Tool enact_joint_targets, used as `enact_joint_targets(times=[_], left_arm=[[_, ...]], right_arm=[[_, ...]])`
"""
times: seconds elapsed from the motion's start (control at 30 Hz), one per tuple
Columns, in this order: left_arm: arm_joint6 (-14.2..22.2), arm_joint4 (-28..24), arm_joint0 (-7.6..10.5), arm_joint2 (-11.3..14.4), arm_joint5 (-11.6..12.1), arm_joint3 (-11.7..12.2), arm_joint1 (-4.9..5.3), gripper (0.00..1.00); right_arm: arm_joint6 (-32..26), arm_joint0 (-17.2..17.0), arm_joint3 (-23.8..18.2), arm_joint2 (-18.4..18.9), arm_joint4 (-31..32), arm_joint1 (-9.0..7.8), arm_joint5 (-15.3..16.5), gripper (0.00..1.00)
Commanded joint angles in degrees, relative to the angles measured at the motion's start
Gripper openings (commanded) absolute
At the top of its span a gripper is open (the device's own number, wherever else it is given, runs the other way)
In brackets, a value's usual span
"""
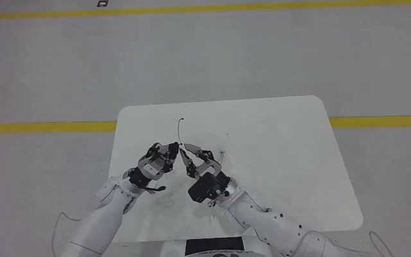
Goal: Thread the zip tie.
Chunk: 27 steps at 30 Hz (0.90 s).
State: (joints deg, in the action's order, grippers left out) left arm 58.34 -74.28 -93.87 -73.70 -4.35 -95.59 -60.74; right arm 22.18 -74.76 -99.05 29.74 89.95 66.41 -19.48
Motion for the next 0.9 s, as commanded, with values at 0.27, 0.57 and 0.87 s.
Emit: enact_joint_targets(times=[0.27, 0.57, 0.87], left_arm=[[0.0, 0.0, 0.0, 0.0, 0.0, 0.0, 0.0, 0.0], [0.0, 0.0, 0.0, 0.0, 0.0, 0.0, 0.0, 0.0], [0.0, 0.0, 0.0, 0.0, 0.0, 0.0, 0.0, 0.0]], right_arm=[[0.14, -0.41, 0.15, 0.35, 0.0, 0.01, 0.0, 0.0], [-0.02, -0.9, 0.17, 0.87, 0.0, -0.36, 0.0, 0.0], [-0.17, -1.79, -0.15, 1.9, 0.0, -0.99, 0.0, 0.0]])
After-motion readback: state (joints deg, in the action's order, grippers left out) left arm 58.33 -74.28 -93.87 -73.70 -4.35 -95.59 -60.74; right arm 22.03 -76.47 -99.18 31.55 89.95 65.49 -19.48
